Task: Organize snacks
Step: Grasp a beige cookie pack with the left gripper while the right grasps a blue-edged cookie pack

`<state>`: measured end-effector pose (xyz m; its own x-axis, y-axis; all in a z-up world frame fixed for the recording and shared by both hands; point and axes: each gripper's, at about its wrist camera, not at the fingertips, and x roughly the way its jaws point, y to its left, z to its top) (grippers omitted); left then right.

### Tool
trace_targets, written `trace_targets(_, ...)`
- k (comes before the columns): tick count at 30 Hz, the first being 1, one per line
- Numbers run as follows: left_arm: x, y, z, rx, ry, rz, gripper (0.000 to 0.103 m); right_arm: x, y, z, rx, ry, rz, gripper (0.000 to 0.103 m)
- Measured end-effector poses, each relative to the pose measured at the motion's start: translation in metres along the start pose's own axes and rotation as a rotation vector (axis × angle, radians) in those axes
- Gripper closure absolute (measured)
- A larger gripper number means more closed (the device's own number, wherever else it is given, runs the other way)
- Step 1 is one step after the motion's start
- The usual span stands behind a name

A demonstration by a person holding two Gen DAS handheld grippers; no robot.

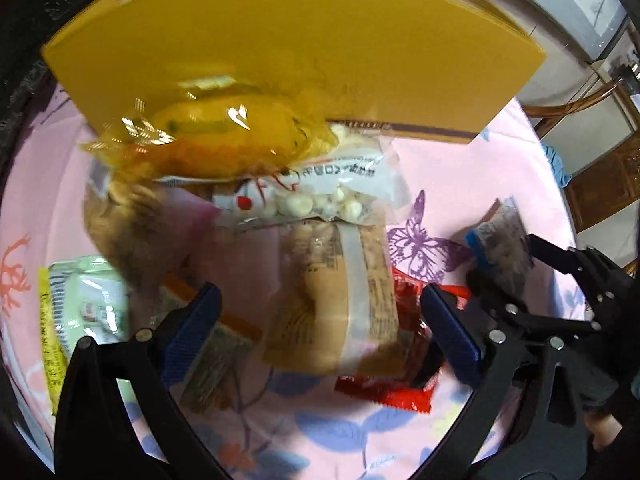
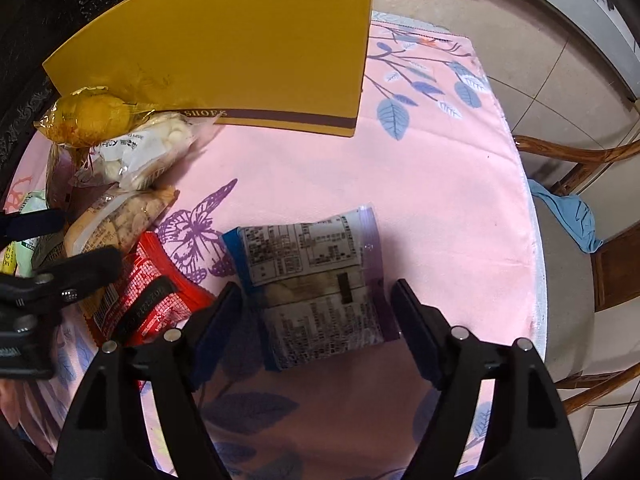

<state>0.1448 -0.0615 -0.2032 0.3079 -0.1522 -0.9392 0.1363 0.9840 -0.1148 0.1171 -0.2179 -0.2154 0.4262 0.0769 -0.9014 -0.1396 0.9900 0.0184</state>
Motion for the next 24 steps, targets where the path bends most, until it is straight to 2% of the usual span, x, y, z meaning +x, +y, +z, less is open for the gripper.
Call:
trace_targets(3,0.006,0.003,-0.001,-0.037,-0.003,-0.044,0.002,-0.001,0.002,-0.001,0.0,0.009,-0.002,0.023)
trace_targets(4,0.007,0.004,-0.001,-0.051,-0.003,-0.061,0.006,-0.001,0.002,-0.001,0.006,0.016,-0.002,0.023)
trace_targets(5,0.006,0.005,-0.001,-0.059,-0.01,-0.089,0.018,0.0,0.003,0.0,0.012,0.023,-0.006,0.022)
trace_targets(6,0.005,0.004,-0.001,-0.058,-0.018,-0.11,0.025,0.0,0.003,0.001,0.017,0.028,-0.008,0.022)
trace_targets(7,0.003,0.002,0.0,-0.051,-0.027,-0.125,0.042,0.002,0.001,0.003,0.02,0.026,-0.008,0.022)
trace_targets(8,0.0,-0.003,0.0,-0.029,-0.042,-0.117,0.055,0.005,-0.002,0.005,0.021,0.018,-0.009,0.024)
trace_targets(10,-0.002,-0.007,0.003,0.001,-0.044,-0.106,0.057,0.001,-0.001,0.002,0.022,-0.013,-0.012,0.045)
trace_targets(11,-0.002,-0.007,0.003,-0.006,-0.042,-0.109,0.061,0.0,0.0,0.002,0.02,-0.024,-0.007,0.06)
trace_targets(12,0.0,-0.006,0.001,-0.011,-0.031,-0.109,0.063,-0.002,0.003,0.003,0.012,-0.019,-0.012,0.065)
trace_targets(16,-0.015,0.005,-0.013,-0.033,-0.041,-0.131,0.065,-0.012,0.005,0.003,0.034,-0.017,0.048,0.066)
trace_targets(24,-0.08,0.018,-0.045,-0.027,-0.12,-0.147,0.065,-0.072,0.021,0.01,0.012,-0.117,0.135,0.066)
